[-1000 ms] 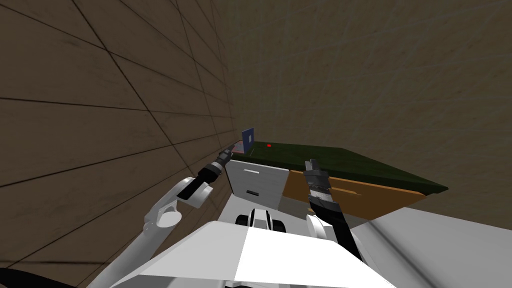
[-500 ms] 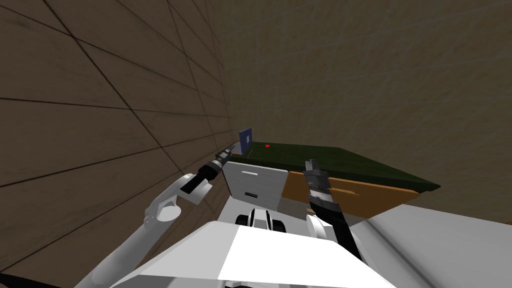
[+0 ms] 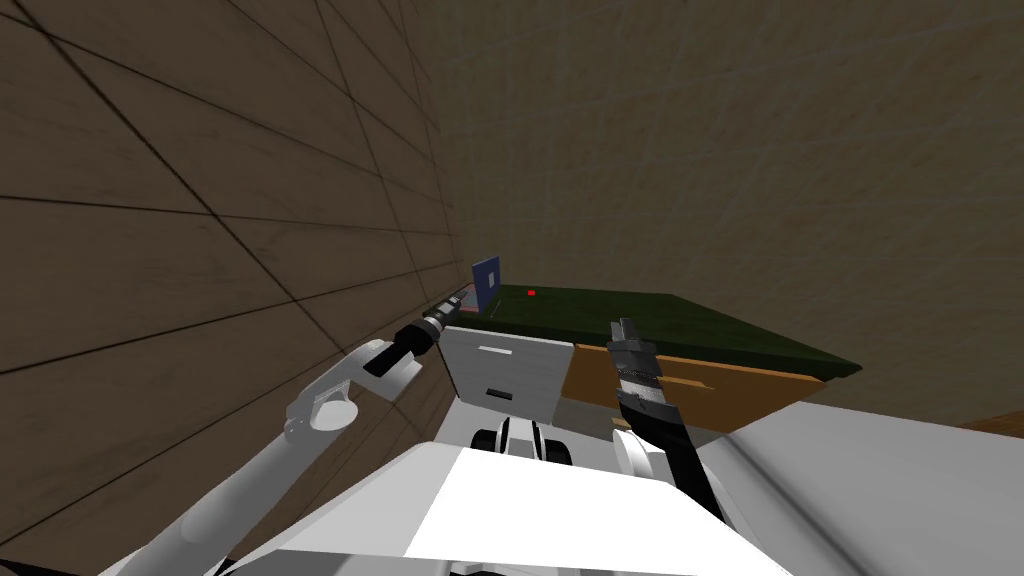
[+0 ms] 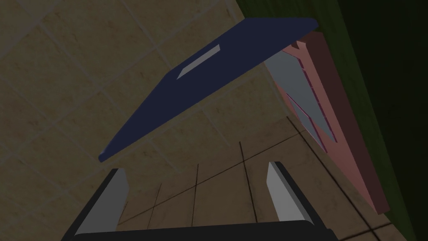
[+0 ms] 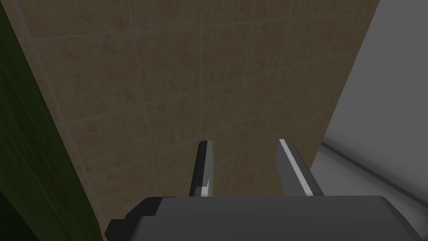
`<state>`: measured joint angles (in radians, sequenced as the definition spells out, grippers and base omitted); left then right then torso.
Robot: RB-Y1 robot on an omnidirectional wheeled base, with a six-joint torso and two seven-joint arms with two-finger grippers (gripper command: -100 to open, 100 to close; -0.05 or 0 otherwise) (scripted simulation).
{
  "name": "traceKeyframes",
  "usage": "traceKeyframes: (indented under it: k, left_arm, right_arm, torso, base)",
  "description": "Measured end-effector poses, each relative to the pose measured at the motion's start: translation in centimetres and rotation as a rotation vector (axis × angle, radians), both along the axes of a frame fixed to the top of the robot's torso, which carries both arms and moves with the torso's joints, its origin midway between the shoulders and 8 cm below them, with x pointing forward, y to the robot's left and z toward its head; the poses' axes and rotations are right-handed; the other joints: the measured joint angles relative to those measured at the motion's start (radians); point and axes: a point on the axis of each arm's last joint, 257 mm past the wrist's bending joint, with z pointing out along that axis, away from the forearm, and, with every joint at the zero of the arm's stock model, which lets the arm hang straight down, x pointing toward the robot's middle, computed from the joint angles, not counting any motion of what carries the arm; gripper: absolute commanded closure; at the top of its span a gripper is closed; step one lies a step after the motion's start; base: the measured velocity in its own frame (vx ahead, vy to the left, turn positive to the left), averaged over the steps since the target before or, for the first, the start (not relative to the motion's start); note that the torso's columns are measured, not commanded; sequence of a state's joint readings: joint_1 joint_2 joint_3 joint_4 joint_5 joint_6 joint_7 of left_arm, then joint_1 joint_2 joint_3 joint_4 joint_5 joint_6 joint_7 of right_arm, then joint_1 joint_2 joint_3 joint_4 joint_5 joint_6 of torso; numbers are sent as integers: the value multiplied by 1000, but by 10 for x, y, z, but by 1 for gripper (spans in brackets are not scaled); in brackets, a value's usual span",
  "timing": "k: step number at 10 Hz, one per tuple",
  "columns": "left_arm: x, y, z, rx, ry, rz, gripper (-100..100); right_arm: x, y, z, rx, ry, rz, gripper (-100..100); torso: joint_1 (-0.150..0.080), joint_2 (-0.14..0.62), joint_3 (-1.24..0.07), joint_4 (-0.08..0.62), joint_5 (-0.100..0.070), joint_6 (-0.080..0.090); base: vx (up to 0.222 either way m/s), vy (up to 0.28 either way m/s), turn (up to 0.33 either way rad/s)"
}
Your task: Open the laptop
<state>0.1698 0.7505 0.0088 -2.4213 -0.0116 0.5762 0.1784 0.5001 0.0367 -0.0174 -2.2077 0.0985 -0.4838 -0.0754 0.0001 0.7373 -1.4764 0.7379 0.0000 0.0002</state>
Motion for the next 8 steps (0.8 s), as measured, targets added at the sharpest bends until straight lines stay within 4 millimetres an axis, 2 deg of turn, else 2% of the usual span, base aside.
traceKeyframes:
  k: [5,8]
  left_arm:
    - [7,17,-2,54,53,58,-100]
    - [9,31,4,98,79,99,-100]
  right_arm:
    - [0,0,0,0,0,0,0]
    - [0,0,0,0,0,0,0]
  torso:
    - [0,1,0,0,0,0]
    - [0,1,0,0,0,0]
  base:
    - [39,-2,-61]
    - [48,1,-66]
